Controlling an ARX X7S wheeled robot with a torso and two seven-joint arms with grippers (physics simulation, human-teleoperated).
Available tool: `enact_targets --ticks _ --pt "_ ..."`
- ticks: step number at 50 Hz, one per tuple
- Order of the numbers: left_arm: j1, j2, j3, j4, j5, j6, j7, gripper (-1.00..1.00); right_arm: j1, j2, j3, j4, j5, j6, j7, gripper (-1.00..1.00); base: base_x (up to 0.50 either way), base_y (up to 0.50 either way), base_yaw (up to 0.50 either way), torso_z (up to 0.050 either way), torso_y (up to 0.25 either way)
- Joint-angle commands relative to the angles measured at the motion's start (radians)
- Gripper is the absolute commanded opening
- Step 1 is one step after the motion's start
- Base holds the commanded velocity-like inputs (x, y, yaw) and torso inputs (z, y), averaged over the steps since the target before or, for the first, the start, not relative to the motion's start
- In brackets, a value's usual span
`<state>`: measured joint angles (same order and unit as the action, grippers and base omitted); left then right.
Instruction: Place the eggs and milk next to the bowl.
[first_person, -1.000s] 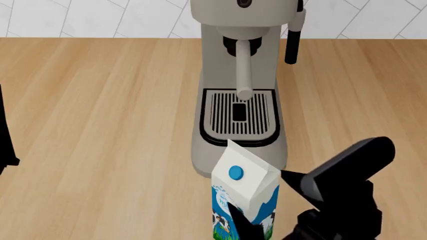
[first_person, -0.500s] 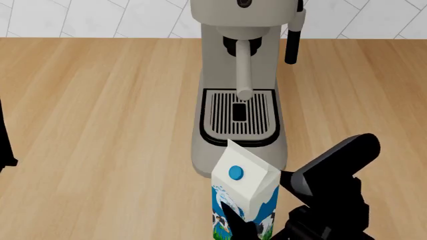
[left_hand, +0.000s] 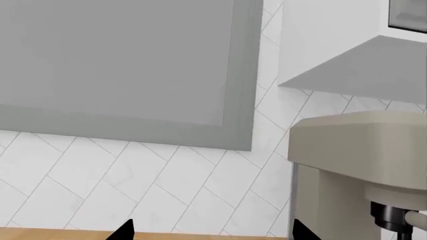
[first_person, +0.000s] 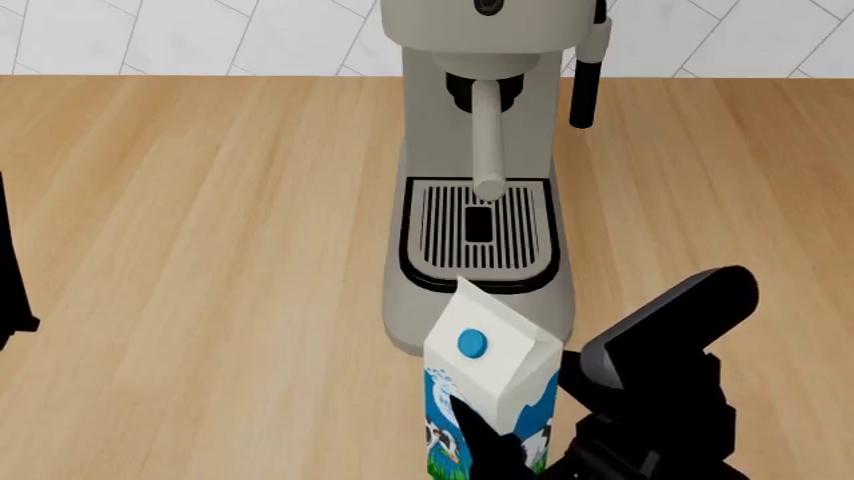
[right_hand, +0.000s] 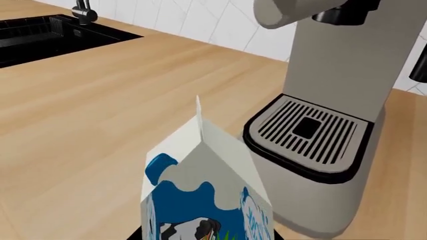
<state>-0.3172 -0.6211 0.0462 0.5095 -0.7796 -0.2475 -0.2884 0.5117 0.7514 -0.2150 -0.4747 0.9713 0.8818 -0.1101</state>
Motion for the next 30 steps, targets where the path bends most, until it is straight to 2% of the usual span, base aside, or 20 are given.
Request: enact_targets --ticks 1,20,30 --pt "-0.009 -0.002 0.004 0.005 -0.006 -0.009 -0.007 1.0 0.022 0.003 0.017 -0.047 0.029 0.017 0.014 -1.0 0.0 0.0 0.0 0.0 0.0" --pt "-0.005 -0.001 0.007 0.007 -0.008 -0.004 -0.004 1.0 0.134 0.013 0.118 -0.161 0.222 0.148 0.241 -1.0 0.0 0.0 0.0 0.0 0.0" --pt "-0.001 -0.001 0.007 0.01 -0.01 -0.002 -0.005 1.0 0.181 0.024 0.2 -0.192 0.347 0.196 0.449 -1.0 0.0 0.0 0.0 0.0 0.001"
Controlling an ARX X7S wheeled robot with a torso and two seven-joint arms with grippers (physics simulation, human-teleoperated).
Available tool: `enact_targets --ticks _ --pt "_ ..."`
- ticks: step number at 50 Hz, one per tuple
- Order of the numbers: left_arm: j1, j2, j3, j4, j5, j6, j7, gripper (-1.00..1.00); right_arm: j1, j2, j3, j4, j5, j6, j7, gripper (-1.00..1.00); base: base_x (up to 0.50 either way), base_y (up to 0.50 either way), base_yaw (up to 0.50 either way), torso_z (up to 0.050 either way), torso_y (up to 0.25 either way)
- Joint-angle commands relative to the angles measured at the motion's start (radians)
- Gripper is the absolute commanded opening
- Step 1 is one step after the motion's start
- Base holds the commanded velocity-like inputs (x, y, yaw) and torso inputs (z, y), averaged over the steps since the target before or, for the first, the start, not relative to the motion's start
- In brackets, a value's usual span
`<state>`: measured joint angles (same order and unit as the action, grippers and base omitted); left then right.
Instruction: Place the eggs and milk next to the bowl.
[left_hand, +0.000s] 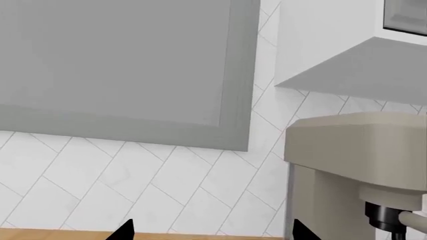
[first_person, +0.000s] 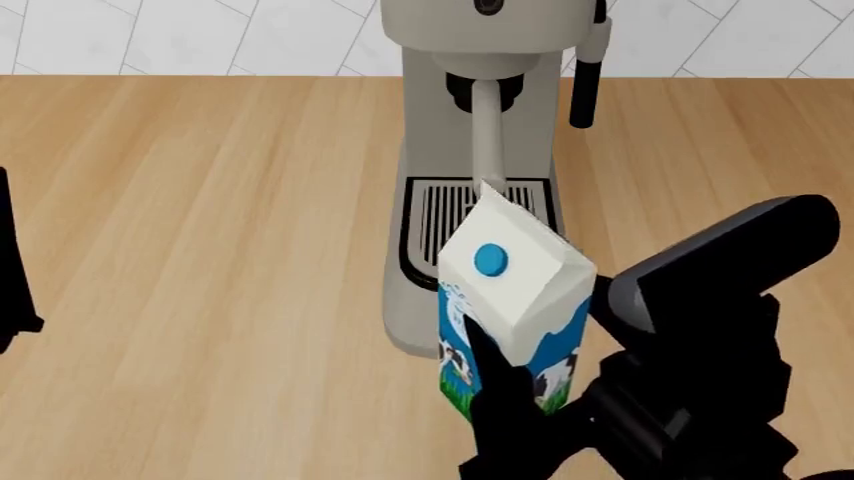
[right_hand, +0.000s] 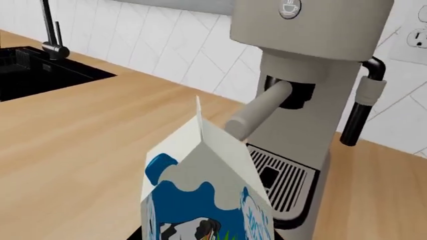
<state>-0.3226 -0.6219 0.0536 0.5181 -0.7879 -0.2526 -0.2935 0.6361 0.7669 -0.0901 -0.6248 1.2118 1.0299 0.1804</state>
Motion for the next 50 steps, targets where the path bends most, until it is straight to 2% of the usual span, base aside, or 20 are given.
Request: enact_targets --ticks 1,10,24,50 --pt "0.007 0.0 -0.001 0.0 0.0 0.006 0.002 1.0 0.059 0.01 0.081 -0.043 0.113 0.047 0.167 -1.0 0.0 0.0 0.0 0.0 0.0" --pt "0.014 0.003 -0.003 -0.012 0.005 0.019 0.01 1.0 0.071 0.019 0.092 -0.047 0.155 0.059 0.215 -1.0 0.0 0.0 0.0 0.0 0.0" --pt "0.011 -0.001 -0.006 -0.007 -0.001 0.017 0.006 1.0 0.075 0.021 0.078 -0.054 0.159 0.06 0.208 -1.0 0.0 0.0 0.0 0.0 0.0" --pt "0.021 -0.005 -0.012 -0.006 -0.006 0.024 0.004 1.0 0.076 0.014 0.049 -0.05 0.138 0.049 0.186 -1.0 0.0 0.49 0.0 0.0 0.0"
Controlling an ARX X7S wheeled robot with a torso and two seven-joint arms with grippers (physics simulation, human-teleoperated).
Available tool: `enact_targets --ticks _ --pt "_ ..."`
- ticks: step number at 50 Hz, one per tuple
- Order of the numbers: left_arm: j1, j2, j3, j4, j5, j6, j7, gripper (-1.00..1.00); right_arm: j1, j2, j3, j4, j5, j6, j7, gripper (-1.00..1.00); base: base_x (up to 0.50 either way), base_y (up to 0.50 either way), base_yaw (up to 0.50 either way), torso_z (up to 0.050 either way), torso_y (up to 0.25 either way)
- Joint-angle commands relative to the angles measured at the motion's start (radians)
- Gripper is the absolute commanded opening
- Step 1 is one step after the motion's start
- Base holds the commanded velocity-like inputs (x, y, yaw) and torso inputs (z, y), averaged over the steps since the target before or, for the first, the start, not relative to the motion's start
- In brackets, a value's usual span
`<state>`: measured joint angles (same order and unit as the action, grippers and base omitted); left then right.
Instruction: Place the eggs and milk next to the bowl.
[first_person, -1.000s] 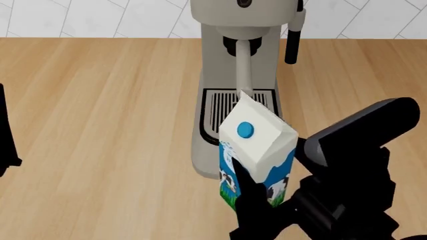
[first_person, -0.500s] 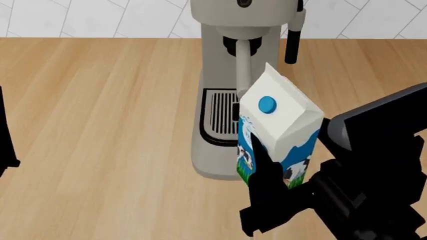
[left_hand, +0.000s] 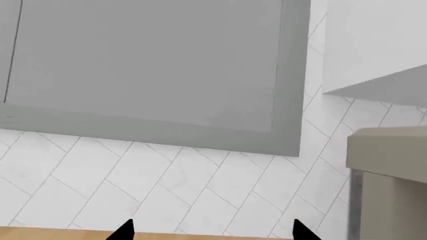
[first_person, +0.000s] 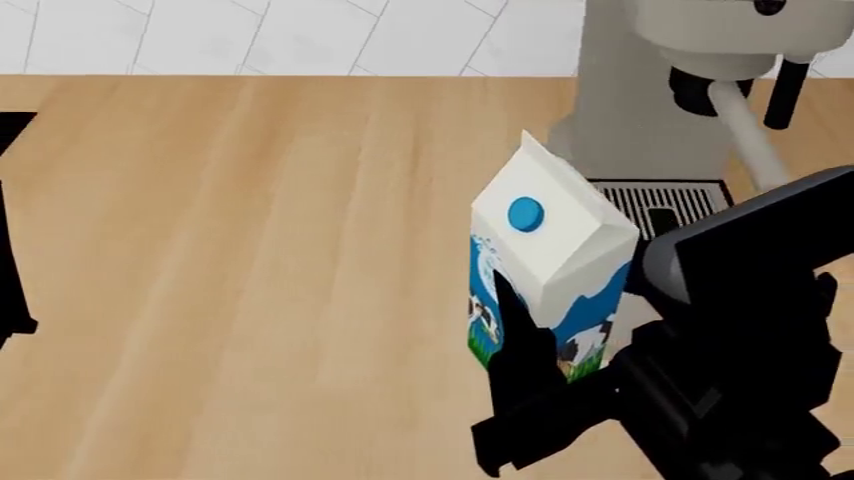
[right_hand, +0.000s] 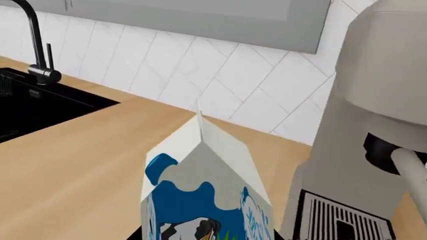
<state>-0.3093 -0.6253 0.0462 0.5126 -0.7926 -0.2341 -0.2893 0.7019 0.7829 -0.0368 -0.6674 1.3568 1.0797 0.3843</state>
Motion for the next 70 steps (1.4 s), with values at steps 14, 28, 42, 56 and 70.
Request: enact_targets --ticks 14,28,42,56,70 --pt "0.009 -0.002 -0.003 -0.002 -0.001 0.006 -0.001 1.0 0.004 -0.004 -0.014 -0.003 -0.019 -0.011 -0.03 -1.0 0.0 0.5 0.0 0.0 0.001" --pt "0.014 -0.007 -0.009 0.004 -0.008 0.008 -0.003 1.0 0.003 0.001 -0.013 -0.012 -0.003 -0.013 -0.015 -1.0 0.0 0.5 0.0 0.001 0.001" --pt "0.017 -0.002 -0.006 -0.008 -0.002 0.02 0.005 1.0 0.002 0.0 -0.019 -0.012 0.001 -0.016 -0.012 -1.0 0.0 0.5 0.0 0.0 0.0" --pt "0.016 -0.003 -0.004 -0.004 0.001 0.019 0.0 1.0 -0.019 0.009 -0.014 -0.018 -0.008 -0.032 -0.025 -1.0 0.0 0.5 0.0 0.0 0.001" --pt "0.022 -0.008 -0.013 -0.002 -0.015 0.011 -0.012 1.0 -0.007 0.01 -0.022 -0.021 0.006 -0.029 -0.015 -1.0 0.0 0.5 0.0 0.0 0.0"
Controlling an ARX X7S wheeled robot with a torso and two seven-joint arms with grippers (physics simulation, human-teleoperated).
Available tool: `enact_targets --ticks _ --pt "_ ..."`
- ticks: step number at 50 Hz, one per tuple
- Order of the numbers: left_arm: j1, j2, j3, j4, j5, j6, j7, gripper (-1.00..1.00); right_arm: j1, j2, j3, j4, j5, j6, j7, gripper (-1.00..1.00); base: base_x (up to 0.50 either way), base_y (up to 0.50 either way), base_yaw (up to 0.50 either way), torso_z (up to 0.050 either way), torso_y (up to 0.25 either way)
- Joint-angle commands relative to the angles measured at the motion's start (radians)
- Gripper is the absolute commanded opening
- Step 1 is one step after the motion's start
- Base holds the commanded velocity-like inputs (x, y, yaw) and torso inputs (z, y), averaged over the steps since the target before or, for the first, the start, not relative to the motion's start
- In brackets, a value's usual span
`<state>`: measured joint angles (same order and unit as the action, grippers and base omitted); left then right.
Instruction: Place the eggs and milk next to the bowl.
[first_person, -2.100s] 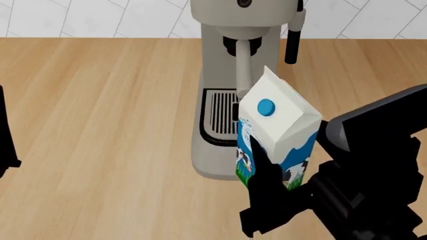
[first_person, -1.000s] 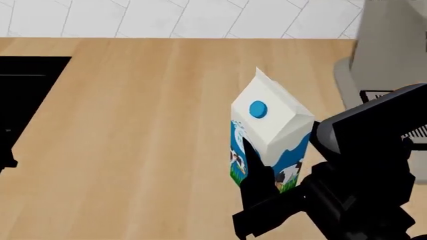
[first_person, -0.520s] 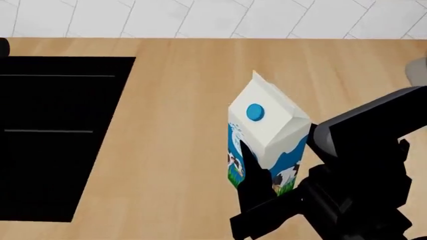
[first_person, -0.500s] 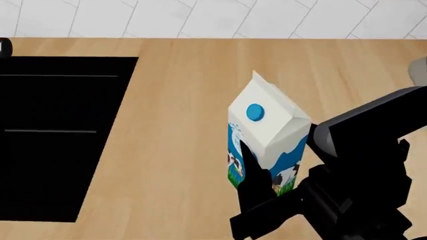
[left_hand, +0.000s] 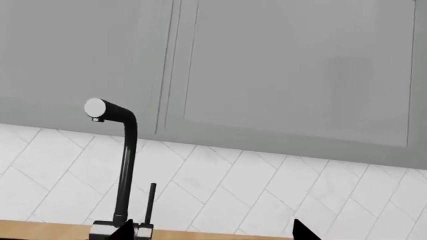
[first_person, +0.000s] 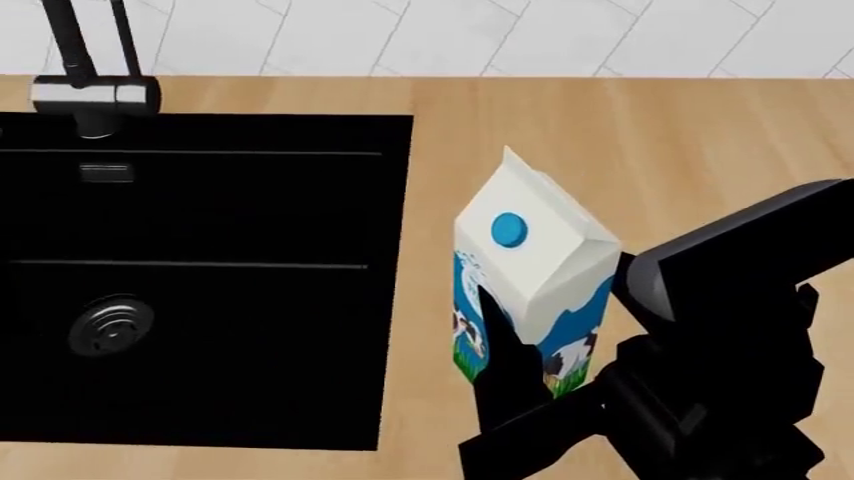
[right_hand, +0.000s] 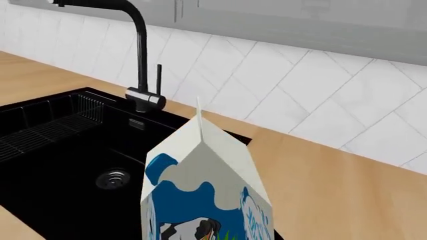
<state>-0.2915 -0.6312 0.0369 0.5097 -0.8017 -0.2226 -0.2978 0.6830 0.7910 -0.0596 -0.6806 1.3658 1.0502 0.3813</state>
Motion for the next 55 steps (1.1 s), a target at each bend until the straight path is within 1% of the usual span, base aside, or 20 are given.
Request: enact_targets --ticks 1,19,35,55 --pt "0.004 -0.002 -0.003 0.001 -0.009 -0.003 -0.004 1.0 0.015 0.0 0.0 -0.007 0.0 0.002 -0.009 -1.0 0.0 0.5 0.0 0.0 0.01" --pt "0.012 -0.012 -0.006 0.009 -0.01 0.002 0.003 1.0 0.022 0.009 0.001 -0.019 0.029 0.003 0.015 -1.0 0.0 0.5 0.0 0.001 0.0" --pt "0.005 -0.015 -0.006 0.015 -0.015 -0.003 -0.004 1.0 -0.003 0.013 0.003 -0.017 0.001 -0.018 -0.012 -1.0 0.0 0.5 0.0 0.0 0.001" --pt "0.012 -0.015 -0.006 0.011 -0.011 0.008 0.003 1.0 -0.001 0.018 -0.002 -0.021 0.014 -0.019 0.0 -1.0 0.0 0.5 0.0 0.0 0.001"
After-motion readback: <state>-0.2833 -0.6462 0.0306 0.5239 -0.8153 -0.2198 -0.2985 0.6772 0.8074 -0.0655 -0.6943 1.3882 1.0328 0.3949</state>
